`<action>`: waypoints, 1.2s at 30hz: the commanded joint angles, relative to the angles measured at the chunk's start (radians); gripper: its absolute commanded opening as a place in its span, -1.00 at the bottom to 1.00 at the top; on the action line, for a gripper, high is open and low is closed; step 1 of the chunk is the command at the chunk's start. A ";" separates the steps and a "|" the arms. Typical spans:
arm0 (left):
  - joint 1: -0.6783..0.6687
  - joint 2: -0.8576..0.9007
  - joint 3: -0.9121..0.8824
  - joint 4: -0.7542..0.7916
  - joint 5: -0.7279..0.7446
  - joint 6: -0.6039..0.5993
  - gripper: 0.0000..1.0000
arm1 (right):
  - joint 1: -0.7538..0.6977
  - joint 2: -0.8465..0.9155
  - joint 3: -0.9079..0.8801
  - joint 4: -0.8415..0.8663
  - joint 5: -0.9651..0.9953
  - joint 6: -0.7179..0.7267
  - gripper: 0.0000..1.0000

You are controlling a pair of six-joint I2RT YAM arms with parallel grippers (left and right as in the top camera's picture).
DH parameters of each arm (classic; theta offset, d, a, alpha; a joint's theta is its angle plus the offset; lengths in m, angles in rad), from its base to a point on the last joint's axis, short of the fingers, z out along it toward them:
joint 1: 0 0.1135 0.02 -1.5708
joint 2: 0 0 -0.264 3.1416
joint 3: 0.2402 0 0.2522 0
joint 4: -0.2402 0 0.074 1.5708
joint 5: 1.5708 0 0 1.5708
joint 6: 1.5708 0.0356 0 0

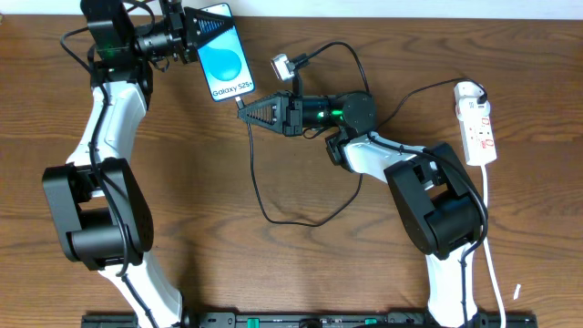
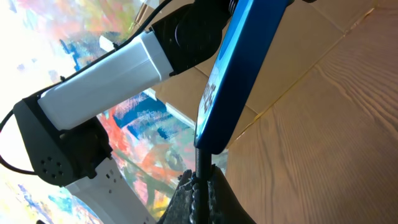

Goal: Plug charger to phone and switch on socket
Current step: 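Align the USB-C plug under the phone's bottom port with the right gripper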

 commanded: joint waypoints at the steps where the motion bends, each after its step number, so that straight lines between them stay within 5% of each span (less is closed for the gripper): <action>1: 0.004 -0.032 0.009 0.007 0.020 0.014 -0.86 | -0.001 0.000 0.005 -0.004 0.025 -0.023 -0.98; 36: -0.018 -0.032 0.009 0.007 0.022 0.029 -0.86 | -0.001 0.001 0.005 -0.007 0.048 -0.022 -0.98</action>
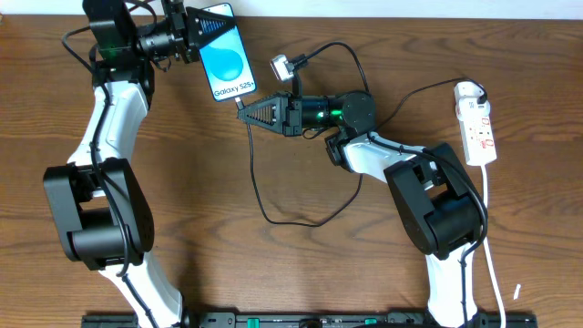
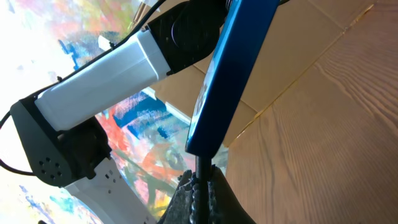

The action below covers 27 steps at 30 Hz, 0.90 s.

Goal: Plug charger to phone and switch on socket
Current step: 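Align the USB-C plug under the phone's bottom port with the right gripper, then push the plug up into the phone's port with the right gripper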

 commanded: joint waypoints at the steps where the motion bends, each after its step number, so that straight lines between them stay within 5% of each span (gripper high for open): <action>1: -0.010 -0.032 0.009 0.007 0.026 0.021 -0.85 | -0.002 0.000 0.005 0.003 0.051 -0.023 -0.98; 27: -0.010 -0.032 0.009 0.006 0.037 0.035 -0.85 | -0.003 0.000 0.005 -0.002 0.074 -0.011 -0.98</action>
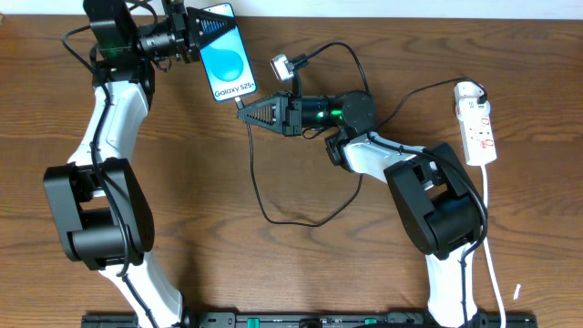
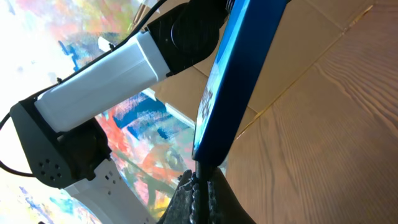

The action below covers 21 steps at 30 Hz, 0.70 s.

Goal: Plug charger to phone and switch on socket
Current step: 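Push the plug up into the phone's port with the right gripper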

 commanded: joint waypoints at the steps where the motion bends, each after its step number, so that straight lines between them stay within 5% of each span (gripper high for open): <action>1: -0.009 -0.032 0.008 0.007 0.036 0.014 -0.86 | -0.003 0.000 0.005 0.000 0.074 -0.002 -0.98; 21: -0.009 -0.032 0.009 0.007 0.035 0.019 -0.85 | -0.003 0.000 0.005 -0.043 0.148 0.009 -0.98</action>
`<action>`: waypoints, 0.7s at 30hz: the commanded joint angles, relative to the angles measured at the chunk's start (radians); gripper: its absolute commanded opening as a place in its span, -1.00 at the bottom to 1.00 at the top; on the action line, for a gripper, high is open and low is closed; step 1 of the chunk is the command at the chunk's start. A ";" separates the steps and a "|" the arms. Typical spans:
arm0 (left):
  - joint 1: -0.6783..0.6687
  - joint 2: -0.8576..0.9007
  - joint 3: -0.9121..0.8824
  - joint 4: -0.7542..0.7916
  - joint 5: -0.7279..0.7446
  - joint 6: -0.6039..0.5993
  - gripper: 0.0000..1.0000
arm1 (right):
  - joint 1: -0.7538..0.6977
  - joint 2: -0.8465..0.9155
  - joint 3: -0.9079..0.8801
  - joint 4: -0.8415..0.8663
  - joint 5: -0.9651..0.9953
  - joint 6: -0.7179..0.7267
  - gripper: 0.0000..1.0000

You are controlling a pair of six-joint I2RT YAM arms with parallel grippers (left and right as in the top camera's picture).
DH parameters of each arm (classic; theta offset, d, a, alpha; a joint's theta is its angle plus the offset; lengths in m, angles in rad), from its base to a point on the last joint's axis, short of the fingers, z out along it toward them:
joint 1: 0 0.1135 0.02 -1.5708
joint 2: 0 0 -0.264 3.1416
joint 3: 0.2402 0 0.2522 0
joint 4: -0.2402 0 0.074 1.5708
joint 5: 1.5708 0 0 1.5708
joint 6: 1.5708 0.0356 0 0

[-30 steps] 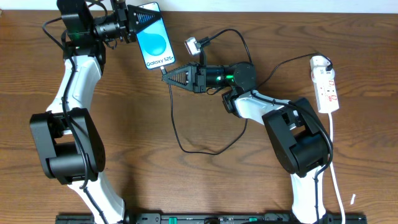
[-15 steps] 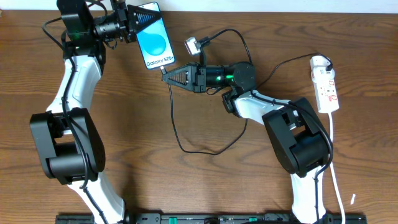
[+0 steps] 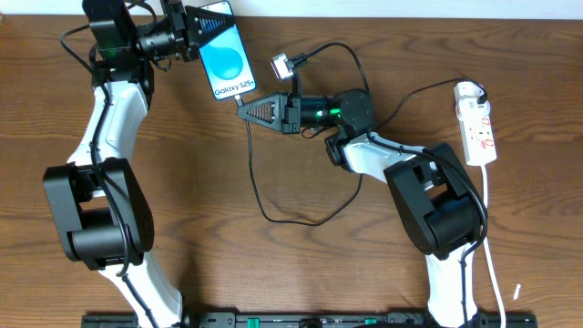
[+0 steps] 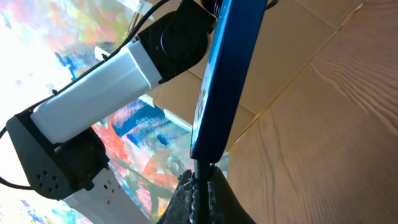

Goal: Plug charger to phone and switch on socket
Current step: 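Push the plug up into the phone's port with the right gripper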

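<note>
A blue-screened Galaxy phone (image 3: 224,56) is held up at the back left, with my left gripper (image 3: 193,27) shut on its top end. My right gripper (image 3: 244,105) is shut on the black charger plug (image 4: 203,169), whose tip meets the phone's (image 4: 227,78) bottom edge. How deep the plug sits cannot be told. The black cable (image 3: 264,196) loops across the table. The white socket strip (image 3: 477,123) lies at the far right with the charger's adapter in its far end.
A small silver connector (image 3: 281,66) on the cable lies behind my right gripper. A white cord (image 3: 490,237) runs from the strip toward the front edge. Wooden tabletop (image 3: 273,273) stretches in front of both arms.
My right gripper with the plug has shifted a little toward the back left. The phone's bottom edge now sits against the plug's tip at a slightly different tilt.
Throughout, my left gripper has held the phone up and my right gripper has held the plug at its bottom edge. The phone's tilt and the plug's place under it have varied slightly from moment to moment, with the two staying in contact.
</note>
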 commanded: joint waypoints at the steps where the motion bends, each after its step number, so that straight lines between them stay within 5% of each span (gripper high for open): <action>1: -0.011 -0.032 0.009 0.005 0.058 0.006 -0.85 | -0.004 0.000 0.005 -0.003 0.123 0.005 -0.98; 21: -0.011 -0.032 0.009 0.005 0.087 0.058 -0.86 | -0.004 0.000 0.005 -0.026 0.190 0.031 -0.98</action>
